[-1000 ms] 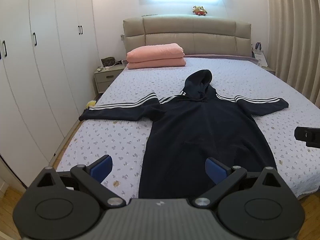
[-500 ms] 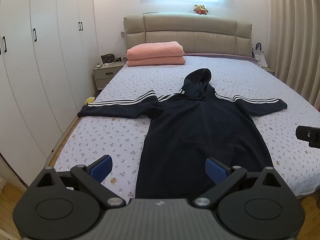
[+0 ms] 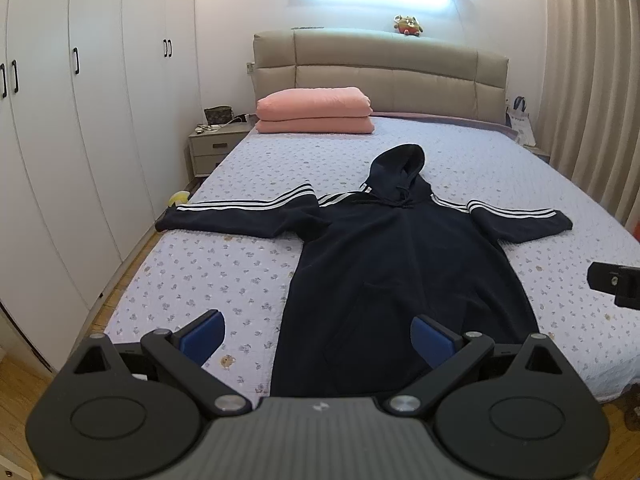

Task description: Fold large clothes

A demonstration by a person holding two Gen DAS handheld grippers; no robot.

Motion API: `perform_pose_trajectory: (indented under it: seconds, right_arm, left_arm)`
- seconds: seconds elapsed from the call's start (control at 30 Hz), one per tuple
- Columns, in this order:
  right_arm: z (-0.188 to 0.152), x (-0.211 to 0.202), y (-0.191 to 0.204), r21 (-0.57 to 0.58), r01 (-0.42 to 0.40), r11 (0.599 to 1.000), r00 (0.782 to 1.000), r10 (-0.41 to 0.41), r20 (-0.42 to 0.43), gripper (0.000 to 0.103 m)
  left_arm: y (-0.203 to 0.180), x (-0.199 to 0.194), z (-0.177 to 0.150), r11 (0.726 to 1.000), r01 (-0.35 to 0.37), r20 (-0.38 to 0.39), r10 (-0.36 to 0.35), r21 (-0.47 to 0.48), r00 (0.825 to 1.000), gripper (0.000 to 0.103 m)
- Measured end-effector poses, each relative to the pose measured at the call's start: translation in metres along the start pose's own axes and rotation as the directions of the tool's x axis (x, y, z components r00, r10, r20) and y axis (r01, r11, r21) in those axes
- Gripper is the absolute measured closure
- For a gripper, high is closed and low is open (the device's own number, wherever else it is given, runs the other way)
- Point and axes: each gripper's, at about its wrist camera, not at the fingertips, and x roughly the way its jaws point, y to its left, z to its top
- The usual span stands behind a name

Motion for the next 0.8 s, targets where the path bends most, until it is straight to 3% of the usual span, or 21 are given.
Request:
perform_pose_trajectory:
  seconds: [0.5,0.8]
  right_arm:
    - [-0.005,-0.024,0.012,-0.03,0.03,0.999,0.999,-0.029,0.027,0.001]
    - [-0.005,-0.012,0.007,-0.027,0.019,0.999,1.0,-0.019,0.016,0.001]
  left_arm:
    - [0.025,-0.02,-0.01,0.993,0.078,0.038,-0.075,-0.084,0.996,0.002]
    - [0.025,-0.018,-0.01,0.994,0.063,0.041,-0.06,-0.09,0.997,0.002]
